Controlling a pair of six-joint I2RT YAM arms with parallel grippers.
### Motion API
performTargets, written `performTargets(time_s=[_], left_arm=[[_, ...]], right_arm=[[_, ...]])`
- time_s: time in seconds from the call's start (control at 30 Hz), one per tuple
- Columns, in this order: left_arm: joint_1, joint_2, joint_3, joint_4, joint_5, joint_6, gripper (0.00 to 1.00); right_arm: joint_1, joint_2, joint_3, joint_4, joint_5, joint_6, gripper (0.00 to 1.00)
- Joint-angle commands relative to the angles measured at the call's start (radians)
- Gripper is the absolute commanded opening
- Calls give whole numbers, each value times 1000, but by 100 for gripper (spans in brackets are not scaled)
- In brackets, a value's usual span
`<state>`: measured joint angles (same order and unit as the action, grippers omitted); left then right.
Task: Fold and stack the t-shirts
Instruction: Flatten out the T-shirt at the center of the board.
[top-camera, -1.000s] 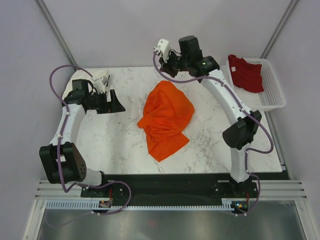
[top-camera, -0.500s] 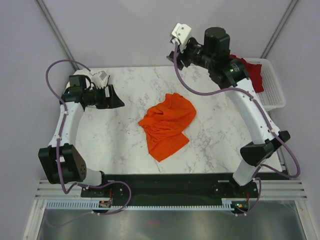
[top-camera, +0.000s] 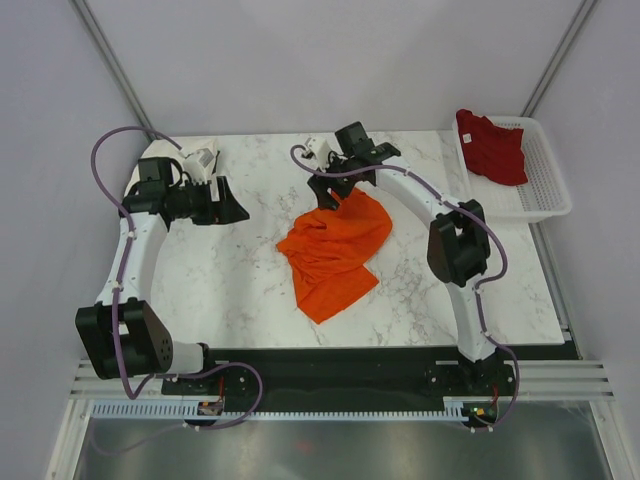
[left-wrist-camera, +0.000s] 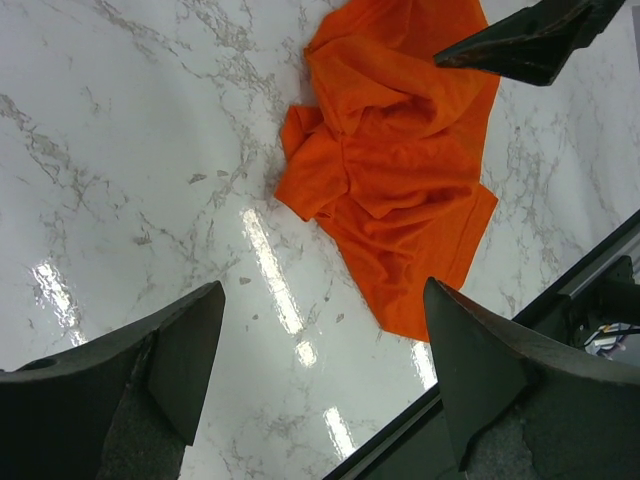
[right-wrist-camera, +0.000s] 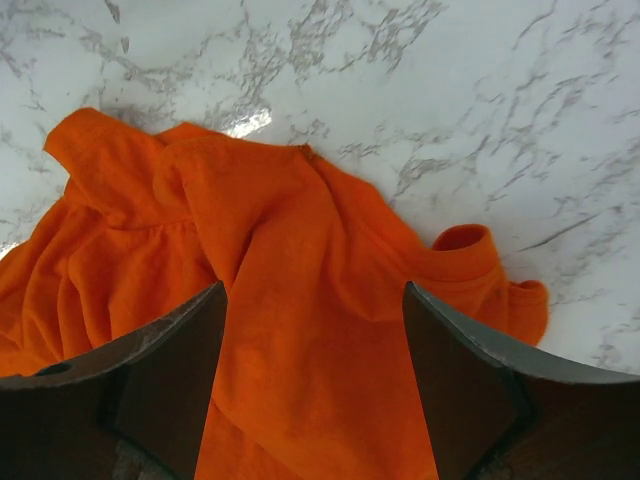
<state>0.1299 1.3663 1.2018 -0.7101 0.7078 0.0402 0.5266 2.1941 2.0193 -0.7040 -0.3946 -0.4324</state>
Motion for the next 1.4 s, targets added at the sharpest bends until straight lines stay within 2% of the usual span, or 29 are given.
performTargets(time_s=[0.0,0.2,0.33,0.43,0.47,0.5,0.57,0.6,0.83,0.9,1.1,1.37], left_arm=[[7,-27,-8,3,-14,30,88],[10,-15,-10,1,-27,36,88],[13,2,-1,1,-28,36,88],[13,14,5,1,-28,36,88],[14,17,7,1,-25,36,88],[14,20,7,1,-27,35,88],[14,25,10,1,-27,35,88],[14,25,10,3,-25,33,88],[20,7,28,11,-34,24,88],[24,-2,36,12,-36,18,88],[28,-27,44,14,-39,12,88],[28,-7,58,26,-24,0,88]], right_arm=[[21,25,36,-22,-46,3,79],[44,105,32,-68,-15,-29,80],[50,154,39,-115,32,-49,76],[52,179,74,-161,43,-68,60],[50,181,84,-169,40,-71,44],[50,173,100,-175,37,-74,36],[53,155,117,-172,33,-83,24],[58,133,142,-169,40,-98,22],[108,75,366,-154,111,-170,19],[121,41,406,-105,129,-190,19],[144,-117,395,90,166,-174,20],[136,-361,323,216,184,-152,22]])
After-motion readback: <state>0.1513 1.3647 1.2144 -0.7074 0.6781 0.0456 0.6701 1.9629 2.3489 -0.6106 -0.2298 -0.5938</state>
